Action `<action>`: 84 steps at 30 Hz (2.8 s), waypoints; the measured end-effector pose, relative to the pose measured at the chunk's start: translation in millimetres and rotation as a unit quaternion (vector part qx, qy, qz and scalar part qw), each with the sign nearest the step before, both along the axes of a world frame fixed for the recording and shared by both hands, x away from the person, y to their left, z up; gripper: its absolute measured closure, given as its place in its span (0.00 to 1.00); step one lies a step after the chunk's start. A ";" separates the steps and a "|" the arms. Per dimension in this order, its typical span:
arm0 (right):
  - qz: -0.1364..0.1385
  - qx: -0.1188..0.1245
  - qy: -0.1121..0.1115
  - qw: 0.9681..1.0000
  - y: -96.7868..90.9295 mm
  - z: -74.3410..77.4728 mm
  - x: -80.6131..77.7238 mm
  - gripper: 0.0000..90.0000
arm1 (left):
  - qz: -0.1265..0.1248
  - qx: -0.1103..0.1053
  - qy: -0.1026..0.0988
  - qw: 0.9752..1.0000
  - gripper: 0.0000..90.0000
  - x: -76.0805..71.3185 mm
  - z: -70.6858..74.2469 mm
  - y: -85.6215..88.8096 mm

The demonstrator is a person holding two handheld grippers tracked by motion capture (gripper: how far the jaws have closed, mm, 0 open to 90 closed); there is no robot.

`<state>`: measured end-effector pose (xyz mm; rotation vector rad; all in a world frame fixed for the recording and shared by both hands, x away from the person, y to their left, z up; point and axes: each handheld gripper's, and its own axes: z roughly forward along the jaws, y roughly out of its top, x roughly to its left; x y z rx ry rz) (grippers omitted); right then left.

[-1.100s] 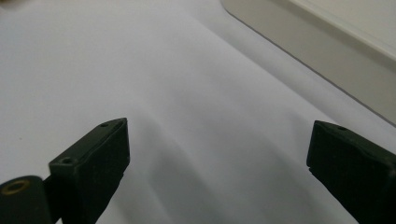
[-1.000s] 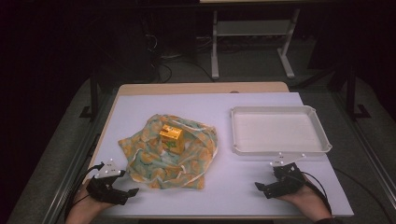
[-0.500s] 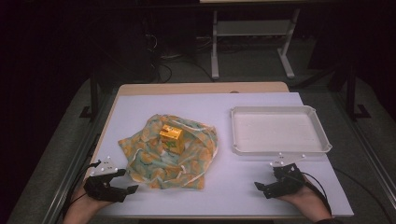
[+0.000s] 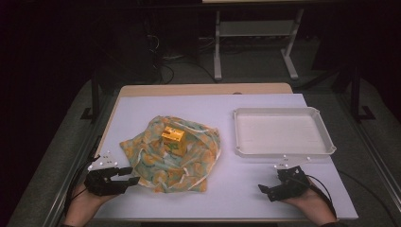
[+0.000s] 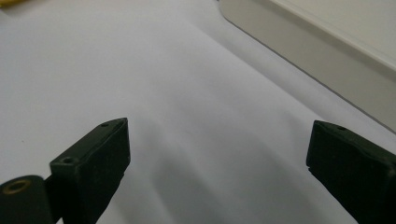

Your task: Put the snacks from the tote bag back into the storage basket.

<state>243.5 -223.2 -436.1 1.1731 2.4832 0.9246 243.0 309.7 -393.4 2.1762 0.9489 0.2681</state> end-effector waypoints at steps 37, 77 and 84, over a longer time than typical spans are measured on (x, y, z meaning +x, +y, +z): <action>0.002 -0.001 -0.010 1.000 0.3 1.8 -0.5 0.07 | -0.024 -0.024 -0.021 0.999 1.00 52.8 31.6 -47.4; 0.005 0.001 -0.010 1.000 -0.7 1.7 0.5 0.07 | 0.000 -0.034 -0.042 0.999 1.00 109.7 6.5 -61.4; 0.006 0.001 -0.010 1.000 -0.5 1.5 0.4 0.07 | -0.005 -0.025 -0.037 0.999 1.00 109.5 5.5 -63.2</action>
